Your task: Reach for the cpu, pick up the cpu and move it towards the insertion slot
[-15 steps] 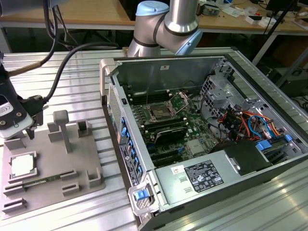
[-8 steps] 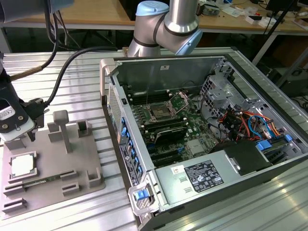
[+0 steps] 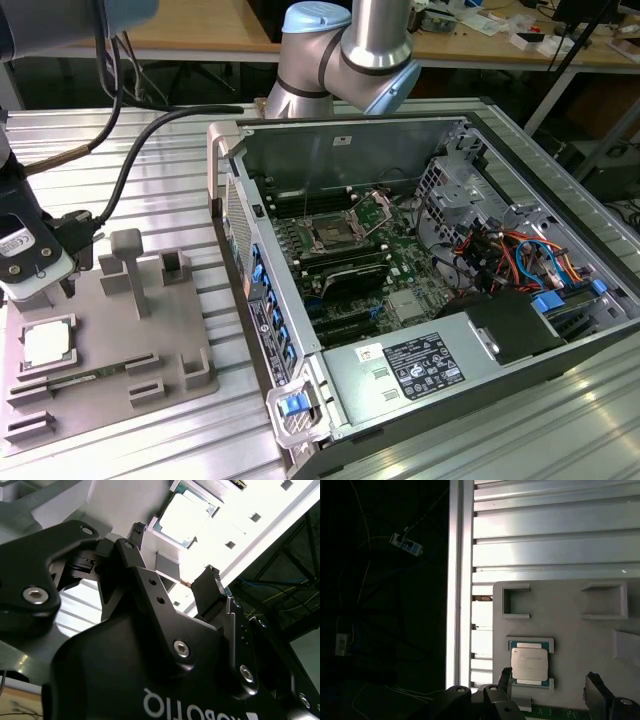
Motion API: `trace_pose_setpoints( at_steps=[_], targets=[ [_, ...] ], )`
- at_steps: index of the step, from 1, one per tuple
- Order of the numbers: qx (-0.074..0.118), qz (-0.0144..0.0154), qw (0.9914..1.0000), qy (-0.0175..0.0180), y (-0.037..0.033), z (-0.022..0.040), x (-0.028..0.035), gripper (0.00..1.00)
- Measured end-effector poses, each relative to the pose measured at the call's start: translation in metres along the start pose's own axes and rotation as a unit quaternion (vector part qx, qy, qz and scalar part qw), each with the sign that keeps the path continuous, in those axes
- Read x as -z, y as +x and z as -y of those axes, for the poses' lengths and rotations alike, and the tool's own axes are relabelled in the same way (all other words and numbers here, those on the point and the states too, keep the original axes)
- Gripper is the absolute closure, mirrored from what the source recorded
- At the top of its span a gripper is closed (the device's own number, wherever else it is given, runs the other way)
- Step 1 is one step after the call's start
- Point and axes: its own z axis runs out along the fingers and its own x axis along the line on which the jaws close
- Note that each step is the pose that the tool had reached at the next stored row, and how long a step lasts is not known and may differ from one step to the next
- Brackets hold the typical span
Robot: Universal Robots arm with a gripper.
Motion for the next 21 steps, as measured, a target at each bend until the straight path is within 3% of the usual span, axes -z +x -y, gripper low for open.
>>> trace_pose_setpoints(
  at_steps=[9,21],
  targets=[
    [0.0,0.0001,1.0,-0.0002,0.0,0.0011,-0.0018,0.34],
    [0.0,0.0002,0.99998,-0.006,0.0012,0.008,-0.0187,0.34]
  ],
)
